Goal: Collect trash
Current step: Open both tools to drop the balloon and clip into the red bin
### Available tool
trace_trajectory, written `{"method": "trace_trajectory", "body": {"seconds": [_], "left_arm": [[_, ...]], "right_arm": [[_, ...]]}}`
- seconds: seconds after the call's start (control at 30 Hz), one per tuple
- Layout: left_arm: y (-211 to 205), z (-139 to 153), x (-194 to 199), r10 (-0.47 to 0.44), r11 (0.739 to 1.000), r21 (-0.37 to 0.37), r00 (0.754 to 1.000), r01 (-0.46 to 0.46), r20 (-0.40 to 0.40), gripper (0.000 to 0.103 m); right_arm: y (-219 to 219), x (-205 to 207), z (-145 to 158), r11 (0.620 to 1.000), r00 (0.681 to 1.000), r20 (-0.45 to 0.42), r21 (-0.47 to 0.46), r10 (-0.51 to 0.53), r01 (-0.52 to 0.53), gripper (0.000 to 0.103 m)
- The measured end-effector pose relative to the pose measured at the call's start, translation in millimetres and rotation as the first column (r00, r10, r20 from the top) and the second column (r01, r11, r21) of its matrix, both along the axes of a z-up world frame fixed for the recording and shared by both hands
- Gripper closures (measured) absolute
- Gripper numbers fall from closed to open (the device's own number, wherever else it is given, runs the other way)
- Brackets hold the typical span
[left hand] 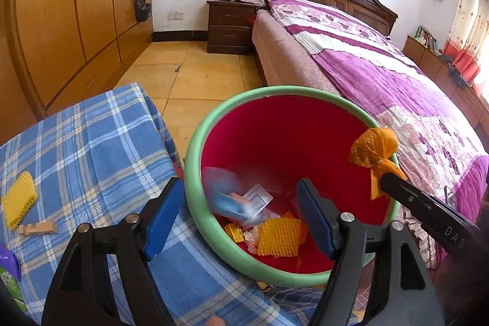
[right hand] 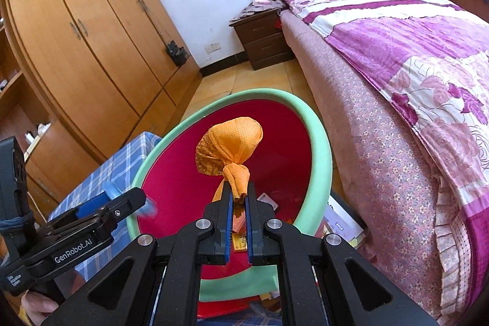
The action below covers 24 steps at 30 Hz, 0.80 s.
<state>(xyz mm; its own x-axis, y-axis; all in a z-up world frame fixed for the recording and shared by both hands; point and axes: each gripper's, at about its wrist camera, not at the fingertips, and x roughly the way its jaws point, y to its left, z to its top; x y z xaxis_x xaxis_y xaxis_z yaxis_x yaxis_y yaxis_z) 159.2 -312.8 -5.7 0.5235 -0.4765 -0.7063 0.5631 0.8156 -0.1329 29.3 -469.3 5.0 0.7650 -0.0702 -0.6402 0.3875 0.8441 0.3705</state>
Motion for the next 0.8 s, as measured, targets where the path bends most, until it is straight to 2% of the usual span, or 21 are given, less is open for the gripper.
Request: {"method": "trace_trajectory", "body": {"seconds": [0.27,0.4,0.53,0.6,0.73,0.8], "left_arm": [[8,7,-3,0.008,1.000,-0.020,1.000,-0.008,0.011,0.026],[13,11,-5,0.011,1.000,-0.026,1.000,-0.011,0.007,0.026],[20,16,-8,0.021,0.999,-0.029,1.000,-0.020,0.010,0.026],[23,18,-9,0.023,0.999,-0.029,1.000,-0.022,0.004,0.026],[31,25,-15,0.022,0.999,-0.038,1.000,-0.022,0.008,0.026],[34,28,-18,0.022,0.999,-0.042,1.000,-0.022,0.012,0.026]], "right_arm": [[3,2,2,1.000,1.000,0.011,0.003,0.016,-0.016,0.089],[8,0,5,1.000,0.999,0.027,0.007,0.023,-0.024,0.072],[11,-3,9,0.999,0.999,0.037,0.007,0.031,-0.031,0.069],[13,-4,11,0.999,0.999,0.042,0.009,0.033,-0.033,0.060],[17,-9,16,0.999,0.998,0.058,0.009,0.033,-0.034,0.058],[19,-11,20,0.999,0.997,0.065,0.006,0.031,-0.031,0.052]]}}
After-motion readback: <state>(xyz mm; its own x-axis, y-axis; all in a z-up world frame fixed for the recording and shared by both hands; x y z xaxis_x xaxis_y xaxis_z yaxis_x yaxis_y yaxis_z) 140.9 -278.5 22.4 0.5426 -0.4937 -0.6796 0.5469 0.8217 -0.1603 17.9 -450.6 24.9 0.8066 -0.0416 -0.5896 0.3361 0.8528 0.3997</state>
